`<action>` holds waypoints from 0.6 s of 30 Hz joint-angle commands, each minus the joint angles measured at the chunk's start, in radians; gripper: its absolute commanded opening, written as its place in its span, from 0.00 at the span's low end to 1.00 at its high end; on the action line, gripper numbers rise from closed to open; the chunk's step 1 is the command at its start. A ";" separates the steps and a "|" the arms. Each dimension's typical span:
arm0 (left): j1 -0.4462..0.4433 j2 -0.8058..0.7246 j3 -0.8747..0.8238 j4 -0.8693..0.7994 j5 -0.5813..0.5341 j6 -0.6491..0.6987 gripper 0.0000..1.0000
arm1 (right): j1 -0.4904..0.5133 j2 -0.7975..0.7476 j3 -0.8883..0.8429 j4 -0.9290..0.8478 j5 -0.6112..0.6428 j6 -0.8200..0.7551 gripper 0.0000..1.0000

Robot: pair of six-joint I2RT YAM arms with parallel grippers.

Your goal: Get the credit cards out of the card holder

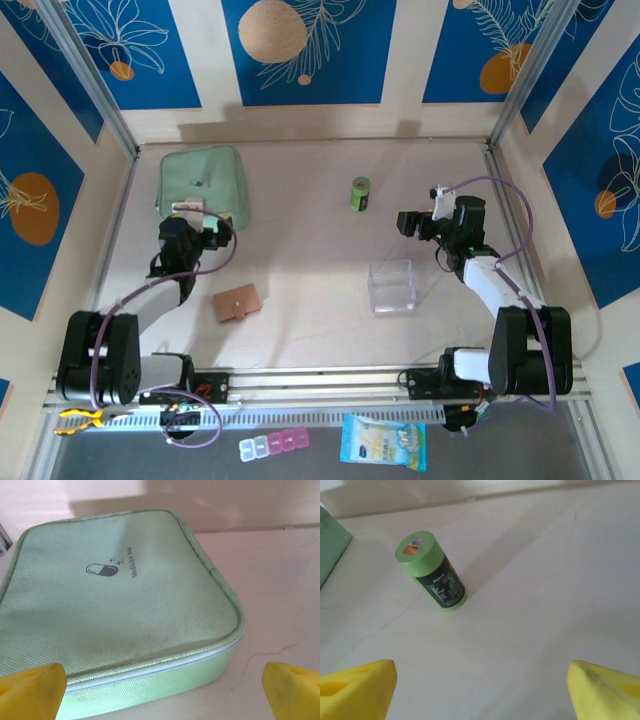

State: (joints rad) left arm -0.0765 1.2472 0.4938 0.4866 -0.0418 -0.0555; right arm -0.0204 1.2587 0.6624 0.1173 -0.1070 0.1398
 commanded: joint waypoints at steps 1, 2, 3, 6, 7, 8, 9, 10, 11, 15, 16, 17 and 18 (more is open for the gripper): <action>0.008 -0.073 0.100 -0.301 -0.009 -0.117 1.00 | 0.009 -0.046 0.072 -0.301 0.023 0.075 0.82; 0.008 -0.092 0.131 -0.371 0.001 -0.129 1.00 | 0.015 -0.053 0.089 -0.352 0.024 0.087 0.80; 0.009 -0.111 0.162 -0.438 0.021 -0.133 1.00 | 0.020 -0.059 0.106 -0.399 0.026 0.097 0.76; 0.010 -0.159 0.260 -0.620 0.053 -0.132 1.00 | 0.044 -0.054 0.163 -0.536 0.029 0.124 0.68; 0.009 -0.169 0.288 -0.673 0.061 -0.129 1.00 | 0.055 -0.049 0.183 -0.572 0.034 0.132 0.66; 0.010 -0.176 0.325 -0.729 0.062 -0.126 1.00 | 0.066 -0.044 0.199 -0.614 0.041 0.138 0.64; 0.010 -0.177 0.358 -0.774 0.064 -0.122 1.00 | 0.073 -0.038 0.213 -0.643 0.045 0.142 0.62; 0.011 -0.175 0.397 -0.827 0.063 -0.116 1.00 | 0.082 -0.028 0.225 -0.674 0.049 0.148 0.59; 0.011 -0.166 0.438 -0.881 0.055 -0.113 1.00 | 0.090 -0.016 0.238 -0.708 0.058 0.154 0.56; 0.013 -0.124 0.532 -0.995 0.069 -0.056 1.00 | 0.109 0.021 0.253 -0.773 0.067 0.154 0.49; 0.013 -0.118 0.532 -0.998 0.060 -0.056 1.00 | 0.112 0.028 0.250 -0.779 0.074 0.157 0.48; 0.013 -0.116 0.521 -0.993 0.044 -0.068 1.00 | 0.113 0.033 0.246 -0.780 0.077 0.161 0.46; 0.014 -0.116 0.507 -0.981 0.040 -0.081 1.00 | 0.115 0.039 0.243 -0.783 0.086 0.166 0.43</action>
State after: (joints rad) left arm -0.0765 1.1126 1.0061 -0.3809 -0.0010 -0.1448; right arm 0.0872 1.2827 0.8970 -0.5789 -0.0414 0.2901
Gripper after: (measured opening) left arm 0.998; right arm 0.441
